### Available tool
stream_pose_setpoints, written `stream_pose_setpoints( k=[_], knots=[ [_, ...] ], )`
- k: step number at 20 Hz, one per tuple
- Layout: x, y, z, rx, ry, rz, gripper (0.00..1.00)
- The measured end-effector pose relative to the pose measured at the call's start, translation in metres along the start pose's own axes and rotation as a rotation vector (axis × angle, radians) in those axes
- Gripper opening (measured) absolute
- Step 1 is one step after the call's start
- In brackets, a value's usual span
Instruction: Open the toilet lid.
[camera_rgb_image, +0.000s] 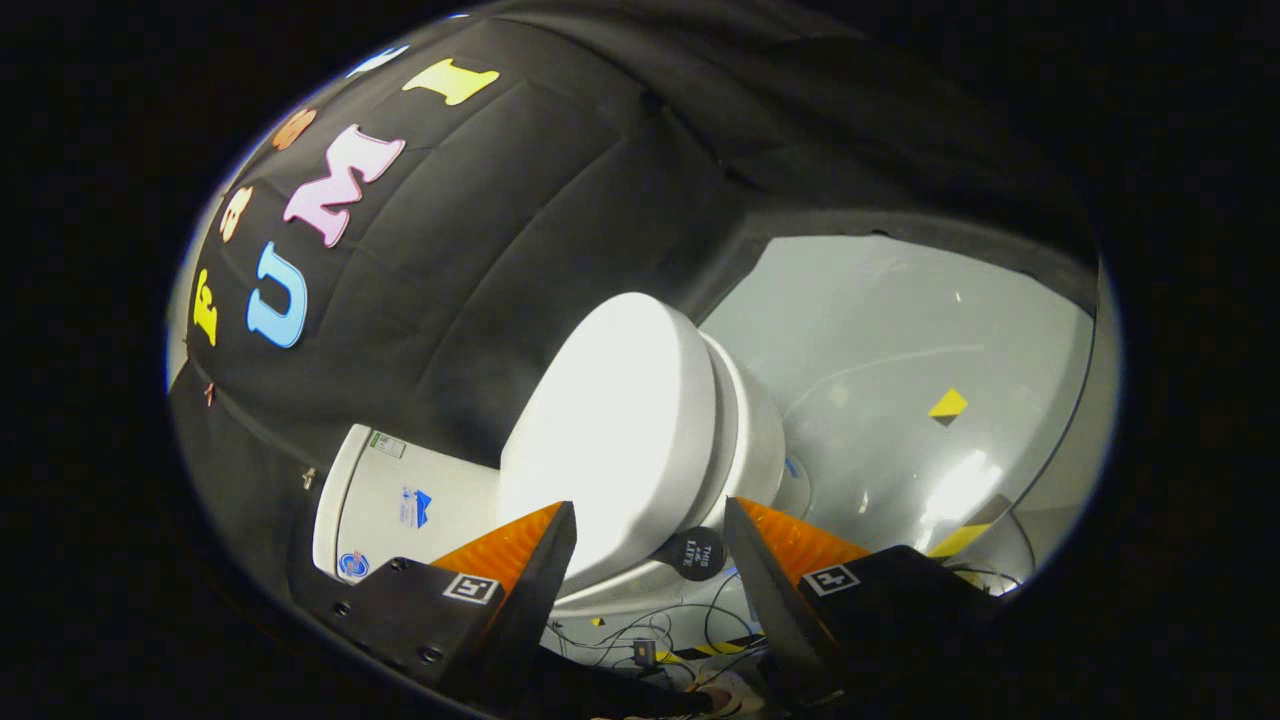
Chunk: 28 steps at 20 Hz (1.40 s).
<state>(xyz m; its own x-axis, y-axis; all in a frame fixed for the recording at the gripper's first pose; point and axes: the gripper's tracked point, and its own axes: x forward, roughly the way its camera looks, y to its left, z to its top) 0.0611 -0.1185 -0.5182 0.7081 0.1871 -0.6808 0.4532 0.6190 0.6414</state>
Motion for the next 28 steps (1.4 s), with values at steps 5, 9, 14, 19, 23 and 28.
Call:
stream_pose_setpoints(
  k=[5,9,14,19,23,28],
  knots=[
    [0.018,-0.025,-0.021,0.185,0.051,0.038,0.87],
    [0.032,-0.028,-0.035,0.245,0.093,0.079,0.79],
    [0.049,-0.021,-0.044,0.289,0.125,0.13,0.41],
    [0.054,-0.023,-0.04,0.319,0.109,0.141,0.12],
    [0.054,-0.021,-0.036,0.281,0.111,0.137,0.12],
    [0.047,-0.013,-0.035,0.146,0.132,0.098,0.11]
  ],
)
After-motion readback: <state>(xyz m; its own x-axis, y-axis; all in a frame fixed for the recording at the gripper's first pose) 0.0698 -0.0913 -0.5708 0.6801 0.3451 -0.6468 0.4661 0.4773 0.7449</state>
